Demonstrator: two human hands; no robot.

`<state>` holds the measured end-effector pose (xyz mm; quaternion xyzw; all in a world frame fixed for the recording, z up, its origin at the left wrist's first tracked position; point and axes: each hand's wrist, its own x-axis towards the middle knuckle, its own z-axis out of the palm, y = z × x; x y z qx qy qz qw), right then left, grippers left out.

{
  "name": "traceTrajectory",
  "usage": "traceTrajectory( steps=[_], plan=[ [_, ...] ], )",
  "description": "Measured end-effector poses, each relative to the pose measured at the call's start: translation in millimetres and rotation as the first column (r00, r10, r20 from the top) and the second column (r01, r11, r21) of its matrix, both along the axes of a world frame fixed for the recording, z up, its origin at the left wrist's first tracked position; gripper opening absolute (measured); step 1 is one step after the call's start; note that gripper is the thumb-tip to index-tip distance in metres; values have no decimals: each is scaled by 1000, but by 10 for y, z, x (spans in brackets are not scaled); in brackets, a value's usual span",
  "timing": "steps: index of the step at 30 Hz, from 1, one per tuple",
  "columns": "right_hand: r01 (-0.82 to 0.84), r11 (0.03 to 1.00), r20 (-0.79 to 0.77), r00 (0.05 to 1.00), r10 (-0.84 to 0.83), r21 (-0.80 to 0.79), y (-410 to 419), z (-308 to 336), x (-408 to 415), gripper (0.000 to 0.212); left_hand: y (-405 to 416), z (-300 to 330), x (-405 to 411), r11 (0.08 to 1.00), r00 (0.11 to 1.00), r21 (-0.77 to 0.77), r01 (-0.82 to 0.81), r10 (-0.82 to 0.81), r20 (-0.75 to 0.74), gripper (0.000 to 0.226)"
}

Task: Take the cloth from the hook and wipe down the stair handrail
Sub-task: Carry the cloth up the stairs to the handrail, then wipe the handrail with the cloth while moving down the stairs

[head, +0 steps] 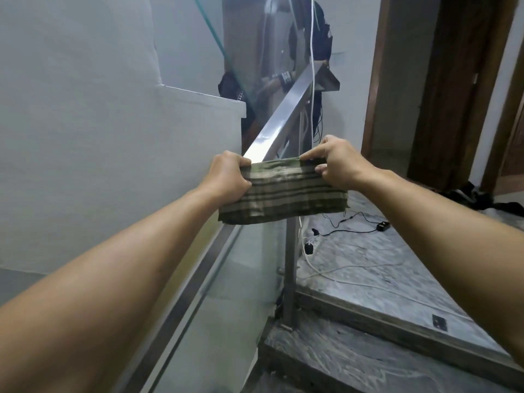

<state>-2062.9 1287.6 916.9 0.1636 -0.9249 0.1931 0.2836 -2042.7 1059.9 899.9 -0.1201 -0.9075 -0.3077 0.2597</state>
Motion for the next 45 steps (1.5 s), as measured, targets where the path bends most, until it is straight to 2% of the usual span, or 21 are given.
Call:
traceTrajectory(
  steps=[2, 5, 9, 11, 14, 16, 18, 21, 23, 25, 26, 31, 33, 37, 41, 45],
  plan=[
    [-5, 1000, -20, 1000, 5, 29, -37, 123, -316, 35, -28, 55, -234, 999, 999, -7, -49, 49, -1, 10],
    [10, 998, -47, 999, -7, 57, -189, 361, -772, 33, -50, 131, -571, 993, 993, 13, -118, 118, 21, 33],
    [0, 995, -53, 999, 5, 100, -458, 715, -1278, 38, -72, 319, -941, 983, 982, -13, -186, 186, 37, 22],
    [-5, 993, -53, 999, 12, 116, -536, 875, -1509, 39, -57, 407, -1066, 970, 975, -102, -220, 223, 22, 9],
    [8, 985, -59, 998, 3, 174, -586, 1049, -1816, 40, 80, 426, -1151, 917, 966, -302, -260, 250, -70, 24],
    [28, 977, -56, 998, -16, 212, -578, 1122, -1995, 39, 180, 428, -1219, 919, 970, -322, -230, 191, -148, 29],
    [53, 972, -52, 998, -42, 230, -556, 1160, -2141, 35, 251, 432, -1336, 954, 985, -271, -128, 90, -149, 34],
    [117, 971, -146, 985, -87, 211, -542, 1144, -2273, 33, 330, 369, -1529, 971, 999, -238, 26, -31, -21, 54],
    [147, 963, -309, 948, -71, 228, -523, 1102, -2315, 30, 358, 305, -1624, 967, 998, -250, 48, -35, 55, 63],
    [88, 946, -350, 936, 28, 312, -498, 1040, -2331, 18, 383, 246, -1680, 964, 996, -264, 31, -9, 84, 64],
    [45, 934, -316, 946, 75, 355, -475, 1004, -2332, 18, 399, 228, -1690, 964, 996, -266, 16, 8, 88, 65],
    [-143, 889, -101, 973, 205, 434, -343, 831, -2330, 47, 445, 161, -1663, 959, 993, -277, -63, 89, 82, 68],
    [-191, 859, -20, 974, 228, 476, -326, 828, -2274, 46, 433, 116, -1608, 957, 990, -275, -92, 117, 76, 69],
    [-242, 732, 119, 969, 217, 636, -375, 770, -2114, 55, 348, -38, -1411, 946, 982, -287, -151, 176, 62, 71],
    [-280, 633, 138, 954, 265, 722, -413, 572, -1927, 69, 211, -255, -1174, 941, 973, -283, -184, 215, 81, 72],
    [-298, 571, 135, 941, 310, 765, -479, 433, -1722, 66, 104, -463, -907, 936, 963, -280, -216, 251, 98, 72]
  ],
)
